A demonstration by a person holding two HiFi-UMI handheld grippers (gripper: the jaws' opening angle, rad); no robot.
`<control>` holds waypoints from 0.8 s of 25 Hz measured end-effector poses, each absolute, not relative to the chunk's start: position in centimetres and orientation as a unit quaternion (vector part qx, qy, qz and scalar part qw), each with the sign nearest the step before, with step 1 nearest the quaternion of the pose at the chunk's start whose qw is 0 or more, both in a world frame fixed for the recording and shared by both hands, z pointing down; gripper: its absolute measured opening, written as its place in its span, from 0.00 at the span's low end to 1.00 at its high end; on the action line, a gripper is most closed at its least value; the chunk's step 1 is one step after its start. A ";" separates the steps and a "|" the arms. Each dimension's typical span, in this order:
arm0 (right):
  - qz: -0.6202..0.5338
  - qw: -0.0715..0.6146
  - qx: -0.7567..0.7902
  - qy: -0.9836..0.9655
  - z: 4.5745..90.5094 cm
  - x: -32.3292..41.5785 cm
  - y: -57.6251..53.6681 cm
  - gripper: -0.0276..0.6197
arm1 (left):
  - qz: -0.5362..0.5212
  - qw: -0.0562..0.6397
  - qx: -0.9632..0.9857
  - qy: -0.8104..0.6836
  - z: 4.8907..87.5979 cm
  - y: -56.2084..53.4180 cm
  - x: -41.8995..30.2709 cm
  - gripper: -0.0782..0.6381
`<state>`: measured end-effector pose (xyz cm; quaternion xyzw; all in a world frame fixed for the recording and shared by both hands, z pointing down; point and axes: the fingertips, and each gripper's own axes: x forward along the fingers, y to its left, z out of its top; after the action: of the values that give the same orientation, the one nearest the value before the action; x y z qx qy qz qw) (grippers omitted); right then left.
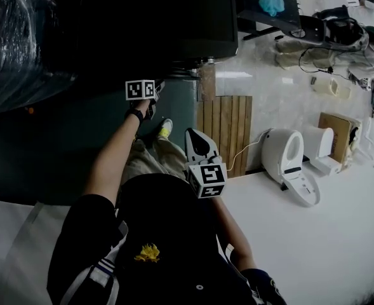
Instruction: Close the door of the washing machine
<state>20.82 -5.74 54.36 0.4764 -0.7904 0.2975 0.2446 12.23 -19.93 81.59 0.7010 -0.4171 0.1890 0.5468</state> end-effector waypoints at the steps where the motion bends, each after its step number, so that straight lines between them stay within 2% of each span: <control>1: 0.298 0.246 0.477 -0.790 54.4 20.9 -5.6 0.08 | 0.185 0.547 0.698 -0.424 81.7 -20.4 12.1 0.38; 2: 0.299 0.247 0.477 -0.789 54.5 21.0 -5.5 0.08 | 0.186 0.548 0.693 -0.430 81.9 -20.7 11.8 0.36; 3: 0.298 0.249 0.477 -0.789 54.5 21.2 -5.5 0.08 | 0.194 0.547 0.689 -0.434 82.2 -21.0 11.4 0.30; 4: 0.295 0.251 0.477 -0.789 54.4 21.3 -5.4 0.08 | 0.207 0.541 0.690 -0.434 82.5 -21.2 11.0 0.20; 6: 0.289 0.254 0.477 -0.790 54.3 21.7 -5.4 0.08 | 0.223 0.528 0.701 -0.423 82.8 -21.3 10.6 0.14; 13: 0.287 0.262 0.484 -0.784 54.8 22.9 -5.0 0.08 | 0.222 0.539 0.705 -0.404 83.6 -21.7 11.4 0.13; 20: 0.285 0.266 0.492 -0.778 55.2 23.7 -2.7 0.08 | 0.194 0.532 0.685 -0.459 84.1 -22.8 11.9 0.13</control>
<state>23.74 -2.73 55.17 0.4921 -0.7785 0.2846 0.2662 11.93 -22.79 84.10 0.6852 -0.4586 0.1942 0.5315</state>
